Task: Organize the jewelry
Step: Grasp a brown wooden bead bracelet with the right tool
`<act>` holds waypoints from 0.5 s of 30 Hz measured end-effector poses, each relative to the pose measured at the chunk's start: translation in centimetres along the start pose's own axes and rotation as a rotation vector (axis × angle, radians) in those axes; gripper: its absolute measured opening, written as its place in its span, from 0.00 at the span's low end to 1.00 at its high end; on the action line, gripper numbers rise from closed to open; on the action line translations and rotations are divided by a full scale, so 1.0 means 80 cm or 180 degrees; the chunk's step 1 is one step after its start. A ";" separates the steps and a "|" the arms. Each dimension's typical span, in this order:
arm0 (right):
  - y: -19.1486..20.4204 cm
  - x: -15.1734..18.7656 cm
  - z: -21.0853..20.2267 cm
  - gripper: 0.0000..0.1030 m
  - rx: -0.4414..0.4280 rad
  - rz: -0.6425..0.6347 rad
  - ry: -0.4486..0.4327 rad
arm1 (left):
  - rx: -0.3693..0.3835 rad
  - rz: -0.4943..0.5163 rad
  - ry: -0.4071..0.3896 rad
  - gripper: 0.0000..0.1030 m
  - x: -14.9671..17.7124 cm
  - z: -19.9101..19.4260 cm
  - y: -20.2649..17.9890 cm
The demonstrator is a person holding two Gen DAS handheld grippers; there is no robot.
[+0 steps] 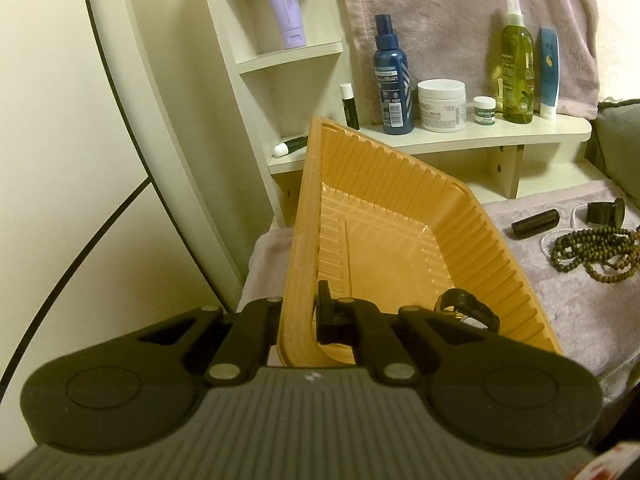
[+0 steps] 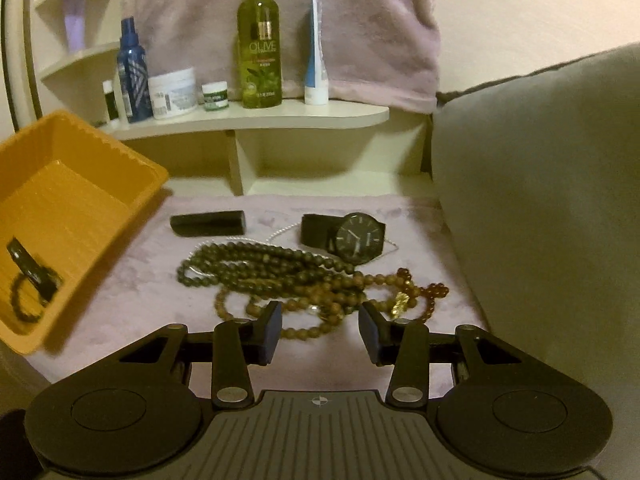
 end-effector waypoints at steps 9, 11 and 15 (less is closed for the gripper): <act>0.007 -0.001 0.024 0.42 0.0138 -0.0351 0.0176 | -0.0006 0.0021 -0.0004 0.04 0.000 -0.001 -0.001; 0.008 0.000 0.029 0.42 0.0152 -0.0411 0.0184 | -0.0002 0.0024 -0.0004 0.04 -0.001 -0.001 -0.001; 0.010 -0.004 0.037 0.41 0.0209 -0.0571 0.0128 | -0.0007 0.0024 -0.0003 0.04 -0.001 -0.001 -0.001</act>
Point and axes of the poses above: each gripper's, at about its wrist camera, not at the fingertips, and z roughly the way its jaws point, y to its left, x to its underside, the point moved 6 cm from there along z, roughly the way its jaws point, and after that the axes turned 10 degrees about y, right-handed, at the moved point
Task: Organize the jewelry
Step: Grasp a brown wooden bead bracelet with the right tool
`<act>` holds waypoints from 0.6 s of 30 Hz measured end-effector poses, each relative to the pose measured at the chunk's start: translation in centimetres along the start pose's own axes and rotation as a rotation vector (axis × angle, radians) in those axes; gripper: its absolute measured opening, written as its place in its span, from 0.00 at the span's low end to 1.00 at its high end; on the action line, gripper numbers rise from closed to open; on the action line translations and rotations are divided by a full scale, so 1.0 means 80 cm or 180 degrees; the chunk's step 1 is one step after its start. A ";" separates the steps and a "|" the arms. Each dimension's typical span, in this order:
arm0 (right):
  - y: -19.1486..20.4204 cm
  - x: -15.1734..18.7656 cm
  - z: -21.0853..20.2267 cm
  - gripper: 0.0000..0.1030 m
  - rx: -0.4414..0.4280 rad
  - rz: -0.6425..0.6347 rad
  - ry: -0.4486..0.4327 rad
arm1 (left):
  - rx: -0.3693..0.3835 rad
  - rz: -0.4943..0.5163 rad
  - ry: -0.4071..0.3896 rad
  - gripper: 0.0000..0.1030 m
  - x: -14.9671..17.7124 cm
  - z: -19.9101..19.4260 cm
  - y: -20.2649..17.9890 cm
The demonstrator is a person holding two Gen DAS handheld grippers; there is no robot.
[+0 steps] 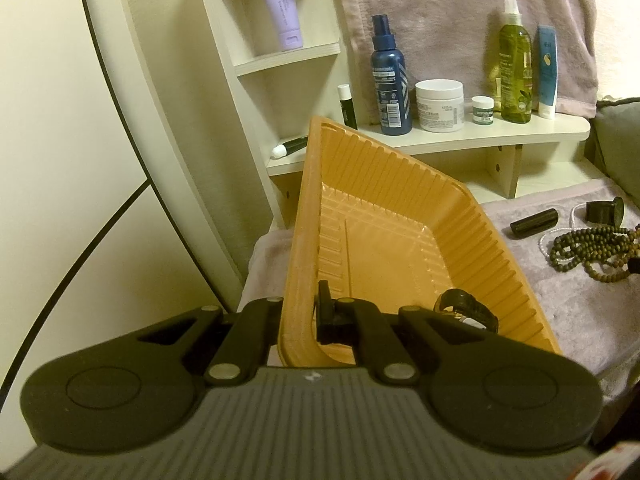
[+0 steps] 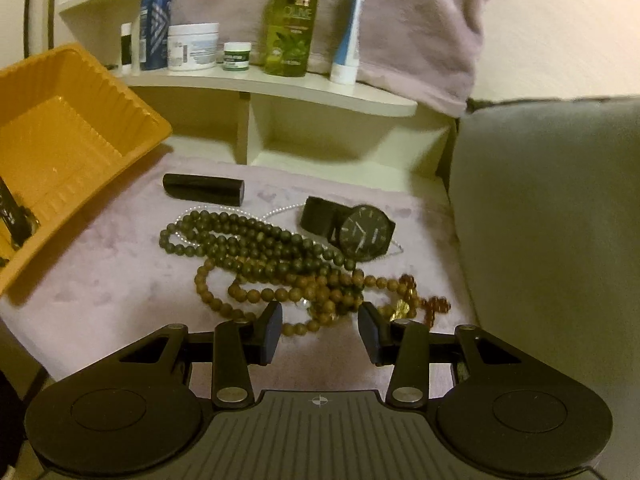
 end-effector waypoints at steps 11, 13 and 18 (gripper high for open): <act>0.006 -0.006 0.007 0.08 0.0148 -0.0407 -0.0062 | 0.0001 0.0003 0.0001 0.04 -0.001 0.001 0.000; 0.006 -0.006 0.002 0.08 0.0138 -0.0414 -0.0089 | 0.0000 0.0000 0.0002 0.04 -0.001 0.001 0.000; 0.002 -0.010 -0.021 0.08 0.0154 -0.0344 -0.0234 | 0.0003 -0.0006 0.0002 0.04 -0.001 0.001 0.001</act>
Point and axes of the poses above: each gripper's, at about its wrist camera, not at the fingertips, and z roughly the way its jaws point, y to its left, x to its underside, the point moved 6 cm from there along z, roughly the way its jaws point, and after that the axes turned 10 degrees about y, right-handed, at the moved point
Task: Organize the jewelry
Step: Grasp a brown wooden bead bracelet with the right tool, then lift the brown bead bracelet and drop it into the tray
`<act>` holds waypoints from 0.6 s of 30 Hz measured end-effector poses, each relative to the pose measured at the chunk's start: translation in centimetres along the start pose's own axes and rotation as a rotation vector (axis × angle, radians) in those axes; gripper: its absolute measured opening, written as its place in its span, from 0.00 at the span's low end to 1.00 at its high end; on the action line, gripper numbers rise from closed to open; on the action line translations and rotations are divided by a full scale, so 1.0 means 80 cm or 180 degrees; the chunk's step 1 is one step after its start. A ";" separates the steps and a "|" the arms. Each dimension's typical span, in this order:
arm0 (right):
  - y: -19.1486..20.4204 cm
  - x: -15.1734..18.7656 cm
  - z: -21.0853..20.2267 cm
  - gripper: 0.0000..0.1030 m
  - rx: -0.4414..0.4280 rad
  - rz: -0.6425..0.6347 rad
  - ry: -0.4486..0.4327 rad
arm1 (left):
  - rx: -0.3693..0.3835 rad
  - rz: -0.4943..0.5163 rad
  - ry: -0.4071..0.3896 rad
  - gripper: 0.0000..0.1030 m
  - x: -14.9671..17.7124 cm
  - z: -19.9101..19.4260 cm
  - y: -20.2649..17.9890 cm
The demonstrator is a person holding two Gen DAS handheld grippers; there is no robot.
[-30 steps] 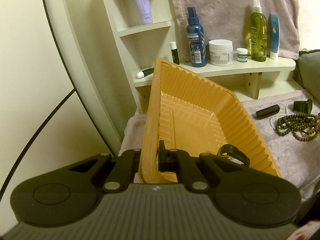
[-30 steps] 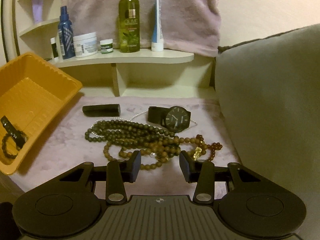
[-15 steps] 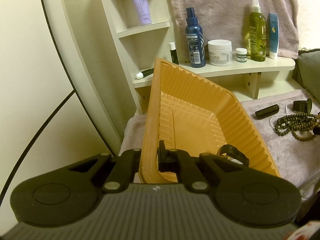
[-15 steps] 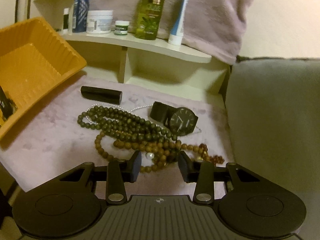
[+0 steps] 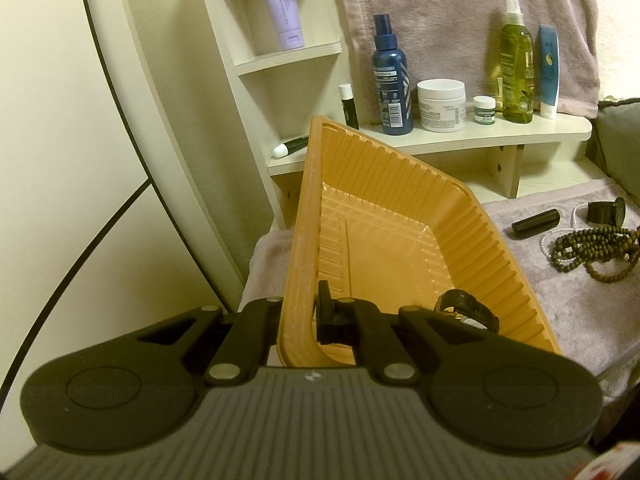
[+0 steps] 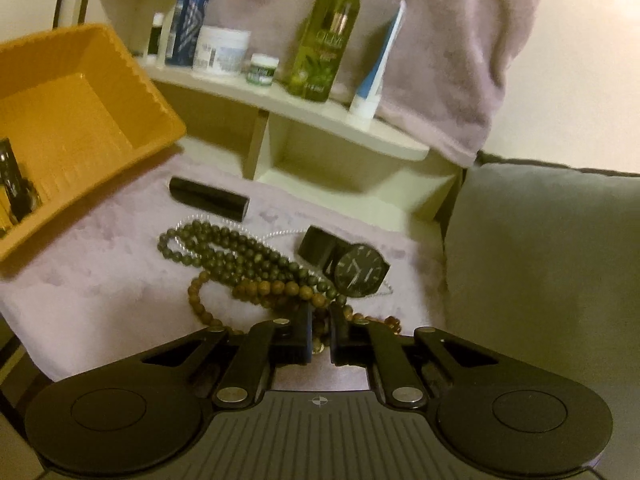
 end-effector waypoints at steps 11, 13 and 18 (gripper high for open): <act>-0.034 -0.041 -0.072 0.06 0.0130 0.0120 -0.0515 | 0.0005 -0.0011 -0.0008 0.04 0.000 0.000 0.000; -0.039 -0.049 -0.084 0.06 0.0151 0.0131 -0.0614 | 0.0005 -0.0005 -0.0013 0.04 0.000 0.000 0.001; -0.051 -0.069 -0.114 0.06 0.0184 0.0122 -0.0819 | 0.0008 -0.0003 -0.0019 0.04 -0.001 -0.001 0.000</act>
Point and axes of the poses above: each gripper's, at about its wrist camera, not at the fingertips, and z roughly the way its jaws point, y to its left, x to its underside, the point moved 6 cm from there along z, roughly the way its jaws point, and after that the axes turned 10 degrees about y, right-handed, at the moved point
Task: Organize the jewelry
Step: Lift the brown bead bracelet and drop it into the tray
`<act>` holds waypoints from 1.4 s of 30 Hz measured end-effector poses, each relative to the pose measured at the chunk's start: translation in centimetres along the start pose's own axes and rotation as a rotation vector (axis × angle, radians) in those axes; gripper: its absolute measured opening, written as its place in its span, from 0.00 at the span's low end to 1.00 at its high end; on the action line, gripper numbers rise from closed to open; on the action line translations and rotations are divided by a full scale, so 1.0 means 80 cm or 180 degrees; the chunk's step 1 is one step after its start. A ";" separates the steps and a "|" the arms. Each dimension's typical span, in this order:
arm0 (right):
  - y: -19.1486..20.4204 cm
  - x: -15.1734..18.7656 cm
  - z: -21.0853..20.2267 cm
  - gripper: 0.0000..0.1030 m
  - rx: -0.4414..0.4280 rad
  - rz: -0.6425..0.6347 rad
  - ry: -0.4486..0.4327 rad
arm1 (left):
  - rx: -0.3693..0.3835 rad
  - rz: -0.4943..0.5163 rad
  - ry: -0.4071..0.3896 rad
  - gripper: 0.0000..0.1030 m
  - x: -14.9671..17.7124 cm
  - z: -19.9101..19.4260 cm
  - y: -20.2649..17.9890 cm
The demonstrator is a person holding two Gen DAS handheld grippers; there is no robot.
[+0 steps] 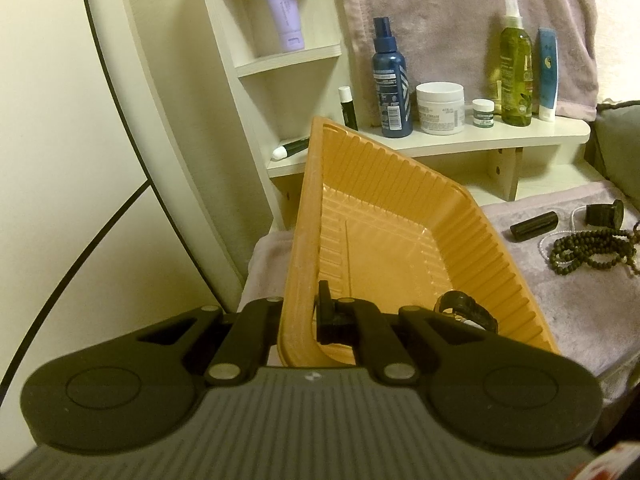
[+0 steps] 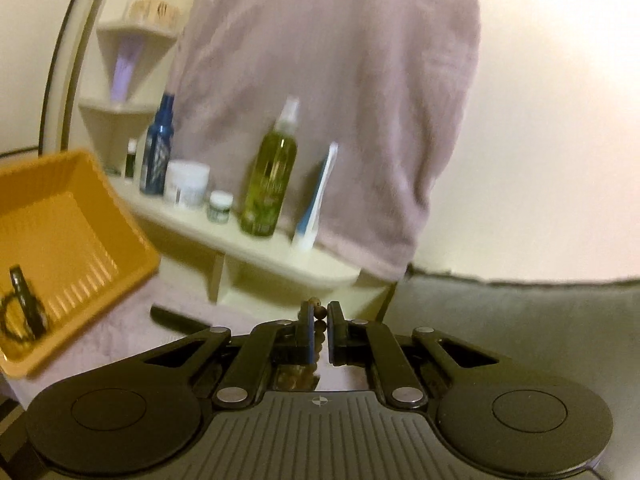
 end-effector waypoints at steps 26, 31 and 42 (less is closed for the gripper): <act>0.048 -0.153 -0.072 0.06 -0.0785 0.0006 -0.0814 | 0.0015 -0.0017 -0.0013 0.04 -0.003 -0.002 -0.003; 0.102 -0.177 -0.073 0.06 -0.1139 -0.0014 -0.0861 | 0.0035 -0.0016 -0.0016 0.04 -0.003 -0.002 -0.003; 0.218 -0.152 0.020 0.06 -0.1784 -0.0028 -0.0133 | 0.0065 -0.0041 -0.0030 0.05 -0.001 -0.003 -0.002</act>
Point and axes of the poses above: each gripper's, at about its wrist camera, not at the fingertips, and z roughly the way its jaws point, y to its left, x to its underside, the point moved 6 cm from there along z, roughly the way its jaws point, and after that the axes turned 10 degrees about y, right-handed, at the moved point
